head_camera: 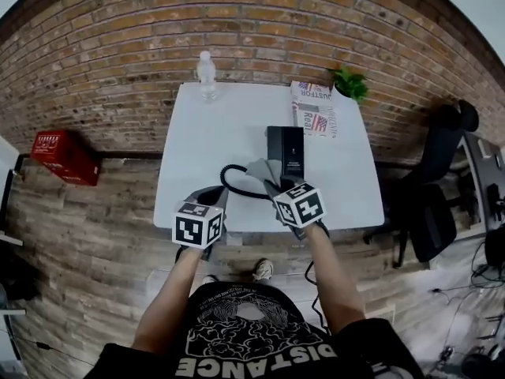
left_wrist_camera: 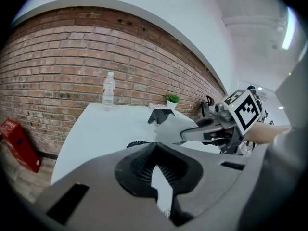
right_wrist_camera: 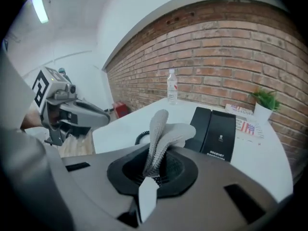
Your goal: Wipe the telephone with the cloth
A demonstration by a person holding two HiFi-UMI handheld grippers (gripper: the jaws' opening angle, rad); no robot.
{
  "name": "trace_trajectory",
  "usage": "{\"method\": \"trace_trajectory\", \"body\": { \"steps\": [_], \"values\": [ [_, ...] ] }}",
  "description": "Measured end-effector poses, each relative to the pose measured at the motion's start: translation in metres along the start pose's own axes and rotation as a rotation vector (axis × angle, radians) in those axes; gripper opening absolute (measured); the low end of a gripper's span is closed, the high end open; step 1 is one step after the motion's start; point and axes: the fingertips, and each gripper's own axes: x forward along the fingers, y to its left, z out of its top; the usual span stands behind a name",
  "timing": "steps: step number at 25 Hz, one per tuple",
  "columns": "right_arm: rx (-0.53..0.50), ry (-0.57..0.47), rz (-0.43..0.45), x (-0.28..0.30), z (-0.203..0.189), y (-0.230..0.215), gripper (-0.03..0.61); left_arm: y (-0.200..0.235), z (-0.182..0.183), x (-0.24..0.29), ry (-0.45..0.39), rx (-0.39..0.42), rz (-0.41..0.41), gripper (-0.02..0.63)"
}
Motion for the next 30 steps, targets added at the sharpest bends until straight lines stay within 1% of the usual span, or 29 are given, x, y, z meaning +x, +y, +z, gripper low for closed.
{"method": "trace_trajectory", "body": {
  "steps": [4, 9, 13, 16, 19, 22, 25, 30],
  "values": [
    [0.052, -0.101, -0.026, -0.033, 0.019, -0.002, 0.012, -0.006, 0.016, 0.006, -0.01, 0.031, -0.015, 0.005],
    [0.103, -0.228, -0.084, -0.082, 0.039, -0.011, 0.012, -0.01, 0.043, 0.003, -0.044, 0.077, -0.01, 0.005],
    [0.128, -0.297, -0.141, -0.112, 0.047, -0.021, 0.012, -0.011, 0.064, -0.008, -0.078, 0.132, 0.004, 0.005],
    [0.145, -0.329, -0.165, -0.126, 0.051, -0.026, 0.012, -0.007, 0.073, -0.017, -0.094, 0.136, 0.018, 0.005],
    [0.16, -0.355, -0.158, -0.134, 0.056, -0.026, 0.011, -0.003, 0.079, -0.024, -0.103, 0.145, 0.034, 0.005],
    [0.148, -0.358, -0.16, -0.135, 0.06, -0.026, 0.011, -0.002, 0.083, -0.03, -0.11, 0.158, 0.038, 0.005],
    [0.131, -0.354, -0.158, -0.133, 0.065, -0.024, 0.011, 0.002, 0.083, -0.033, -0.1, 0.166, 0.042, 0.005],
    [0.108, -0.34, -0.147, -0.13, 0.068, -0.025, 0.011, 0.013, 0.086, -0.039, -0.103, 0.156, 0.067, 0.005]
  ]
}}
